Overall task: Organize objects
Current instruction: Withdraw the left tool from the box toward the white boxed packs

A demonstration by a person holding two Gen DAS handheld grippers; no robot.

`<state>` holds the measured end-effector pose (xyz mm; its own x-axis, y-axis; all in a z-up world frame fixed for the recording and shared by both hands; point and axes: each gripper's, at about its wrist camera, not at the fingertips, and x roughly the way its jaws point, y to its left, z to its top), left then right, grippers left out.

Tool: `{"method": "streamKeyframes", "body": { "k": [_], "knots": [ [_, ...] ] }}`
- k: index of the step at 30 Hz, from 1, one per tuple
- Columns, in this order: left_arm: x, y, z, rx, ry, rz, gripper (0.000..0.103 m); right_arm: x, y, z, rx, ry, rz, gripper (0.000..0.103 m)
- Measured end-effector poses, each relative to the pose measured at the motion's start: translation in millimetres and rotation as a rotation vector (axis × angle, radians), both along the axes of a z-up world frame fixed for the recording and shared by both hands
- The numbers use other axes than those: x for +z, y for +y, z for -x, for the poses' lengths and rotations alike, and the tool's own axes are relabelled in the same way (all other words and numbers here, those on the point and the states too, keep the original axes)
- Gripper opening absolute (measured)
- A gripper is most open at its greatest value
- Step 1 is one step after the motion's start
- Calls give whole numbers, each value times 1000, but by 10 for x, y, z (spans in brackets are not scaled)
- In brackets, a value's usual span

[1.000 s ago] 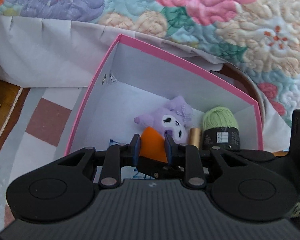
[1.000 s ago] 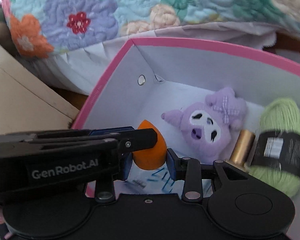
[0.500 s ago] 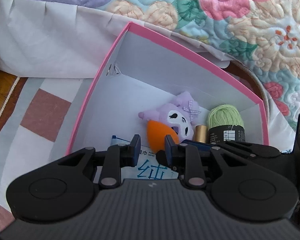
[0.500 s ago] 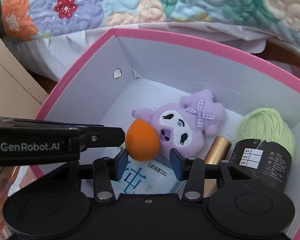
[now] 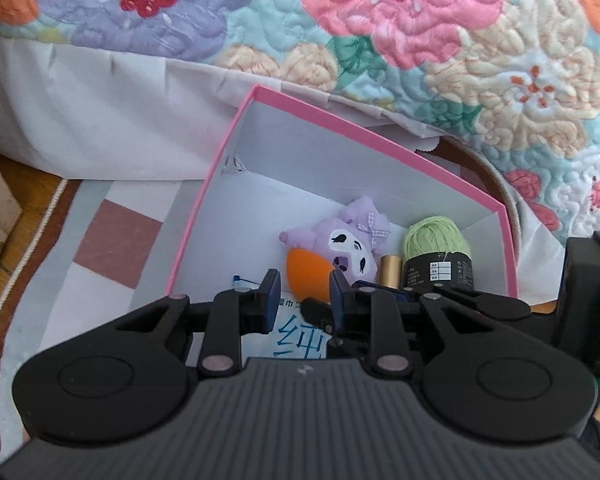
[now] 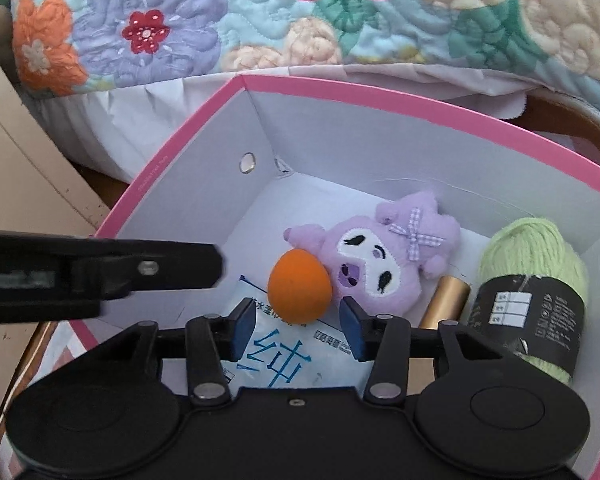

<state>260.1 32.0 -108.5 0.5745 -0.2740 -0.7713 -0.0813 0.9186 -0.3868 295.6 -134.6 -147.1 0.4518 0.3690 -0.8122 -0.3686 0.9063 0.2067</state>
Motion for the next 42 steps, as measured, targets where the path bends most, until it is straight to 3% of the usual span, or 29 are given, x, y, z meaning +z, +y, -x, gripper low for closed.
{"method": "streamKeyframes", "body": {
  "k": [4, 9, 17, 27, 35, 39, 42],
  "knots": [
    [165, 0, 177, -11, -19, -31, 25, 114, -92, 141, -32, -25, -21, 52],
    [480, 15, 416, -37, -46, -35, 27, 479, -299, 518, -27, -83, -57, 52],
    [1001, -45, 891, -124, -68, -120, 30, 1173, -443, 1301, 47, -242, -17, 62],
    [1440, -75, 1488, -227, -122, -140, 41, 1660, -413, 2052, 129, -289, -20, 79],
    [1504, -80, 1862, -262, -109, -137, 50, 1753, -534, 2469, 77, -255, -62, 93],
    [1417, -86, 1992, -266, -98, -115, 59, 1688, -617, 2568, 30, -205, -71, 93],
    [1272, -99, 2035, -271, -79, -109, 63, 1587, -651, 2651, 26, -218, -76, 93]
  ]
}}
